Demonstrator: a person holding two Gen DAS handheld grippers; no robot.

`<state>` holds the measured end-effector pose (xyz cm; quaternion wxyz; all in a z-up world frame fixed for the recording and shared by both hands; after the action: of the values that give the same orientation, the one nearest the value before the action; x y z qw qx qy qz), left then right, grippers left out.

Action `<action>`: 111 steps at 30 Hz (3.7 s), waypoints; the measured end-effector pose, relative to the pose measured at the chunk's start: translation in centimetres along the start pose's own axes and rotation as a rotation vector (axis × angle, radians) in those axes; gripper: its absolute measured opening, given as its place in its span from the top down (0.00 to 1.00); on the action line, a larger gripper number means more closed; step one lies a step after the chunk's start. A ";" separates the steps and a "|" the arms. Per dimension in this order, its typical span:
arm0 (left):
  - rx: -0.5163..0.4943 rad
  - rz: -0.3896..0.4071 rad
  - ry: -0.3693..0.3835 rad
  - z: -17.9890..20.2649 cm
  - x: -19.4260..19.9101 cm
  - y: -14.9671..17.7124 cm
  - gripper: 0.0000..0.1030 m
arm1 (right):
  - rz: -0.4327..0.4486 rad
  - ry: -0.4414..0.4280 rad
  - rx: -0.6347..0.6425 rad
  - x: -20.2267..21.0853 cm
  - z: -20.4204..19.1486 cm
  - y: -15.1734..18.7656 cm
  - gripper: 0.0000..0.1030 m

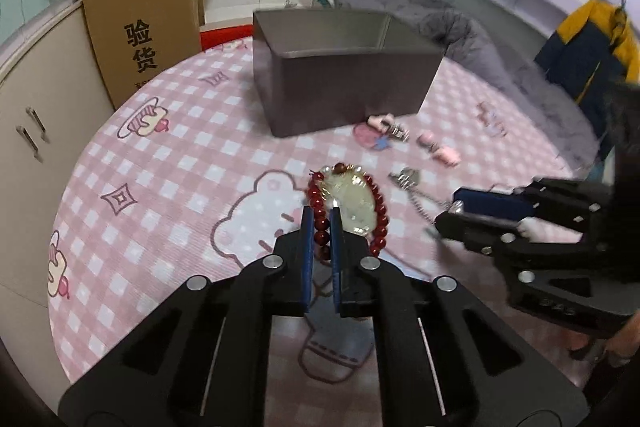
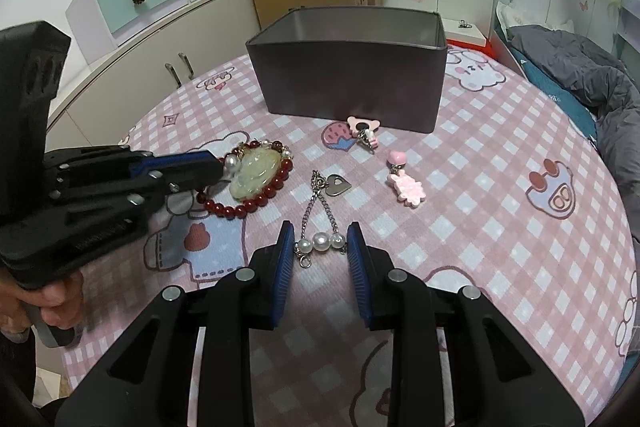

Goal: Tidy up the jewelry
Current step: 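Lift both held pieces over the grey box and open both tools, then move both tools back toward the jade pendant and pearl on the table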

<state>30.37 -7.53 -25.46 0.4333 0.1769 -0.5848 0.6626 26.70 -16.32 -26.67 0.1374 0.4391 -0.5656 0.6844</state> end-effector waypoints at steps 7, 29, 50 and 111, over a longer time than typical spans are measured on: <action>0.005 0.087 0.084 1.3 4.3 -3.0 0.93 | 0.072 -0.001 0.012 3.0 0.2 -2.4 0.76; -0.030 0.248 0.131 2.9 10.6 -10.4 0.93 | 0.293 -0.020 0.068 12.3 3.6 -12.1 0.76; 0.010 0.198 0.091 3.4 4.3 -18.5 0.90 | 0.258 -0.028 0.010 6.9 7.2 -19.7 0.74; 0.037 0.153 -0.212 -4.4 3.6 -1.4 0.08 | 0.060 0.106 -0.188 5.4 7.6 -1.1 0.07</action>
<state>30.66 -2.18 -23.04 0.3137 0.2086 -0.6269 0.6819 27.74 -24.42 -22.01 0.1870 0.3704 -0.6323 0.6543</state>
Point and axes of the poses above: each gripper's, at about its wrist camera, not at the fingertips, and x roughly against the way its jaws point, z to its right, y to its underside, the point moved 10 cm from there along -x, roughly the way its jaws point, and after that the axes turned 10 degrees about x, right-handed, at the moved point
